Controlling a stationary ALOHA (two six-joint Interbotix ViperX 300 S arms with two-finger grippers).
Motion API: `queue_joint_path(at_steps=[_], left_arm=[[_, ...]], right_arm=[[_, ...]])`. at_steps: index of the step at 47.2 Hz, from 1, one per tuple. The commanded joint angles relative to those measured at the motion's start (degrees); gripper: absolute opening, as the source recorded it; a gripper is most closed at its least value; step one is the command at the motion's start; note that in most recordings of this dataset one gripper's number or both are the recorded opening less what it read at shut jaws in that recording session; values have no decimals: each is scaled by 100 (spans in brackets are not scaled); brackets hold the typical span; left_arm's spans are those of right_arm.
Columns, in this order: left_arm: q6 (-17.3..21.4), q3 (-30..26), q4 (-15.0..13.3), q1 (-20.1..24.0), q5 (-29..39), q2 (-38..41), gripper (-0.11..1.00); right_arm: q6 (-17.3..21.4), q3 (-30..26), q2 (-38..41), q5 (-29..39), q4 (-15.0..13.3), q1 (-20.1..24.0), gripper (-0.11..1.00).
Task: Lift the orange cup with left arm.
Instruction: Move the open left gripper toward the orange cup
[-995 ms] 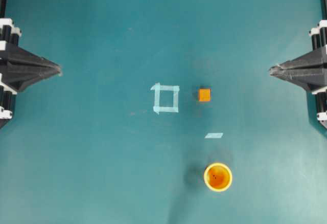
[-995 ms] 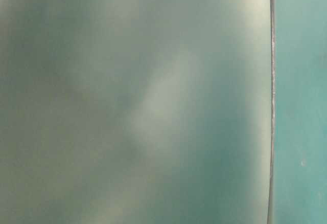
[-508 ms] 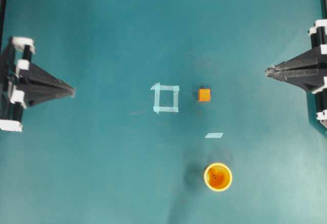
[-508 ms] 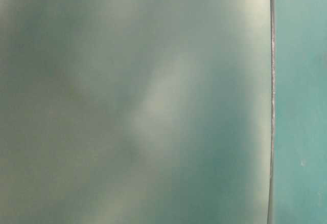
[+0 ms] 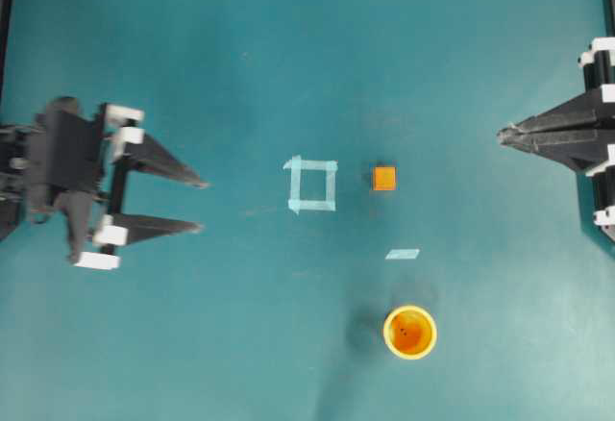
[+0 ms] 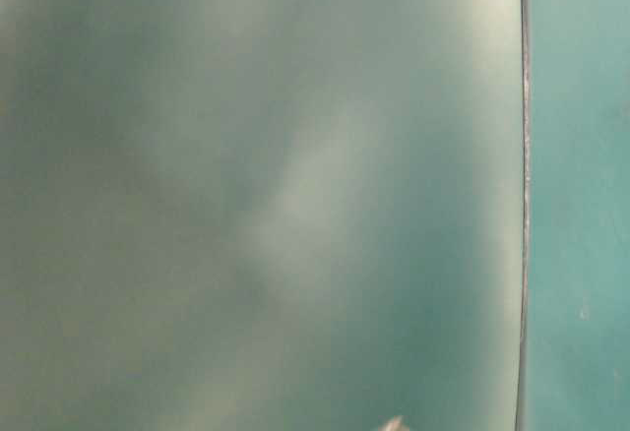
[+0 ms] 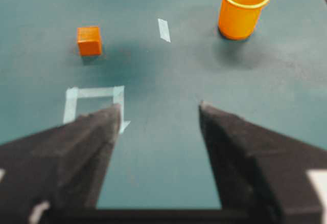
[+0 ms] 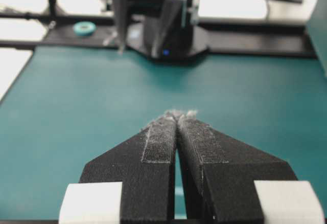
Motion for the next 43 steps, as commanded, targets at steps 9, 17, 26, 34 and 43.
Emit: queue_joint_path(at_steps=[9,17,26,34,43], left_arm=[[62,-958,70,-255,-53,1116,76],[62,-1354,88,-360,-35,1688,83],[272,-1644,88,-457,-35,2021,85],[299,-1837,88,-466,-70,2329,85],[290,-2127,88,-466,-70,2725,85]], right_arm=[[9,-167,97,-18,9,-9,0],[9,-167,132,-9,0,-9,0],[9,-176,132,-26,9,-9,0],[-9,-176,132,-35,0,-9,0],[-18,-185,132,-35,-9,-9,0]])
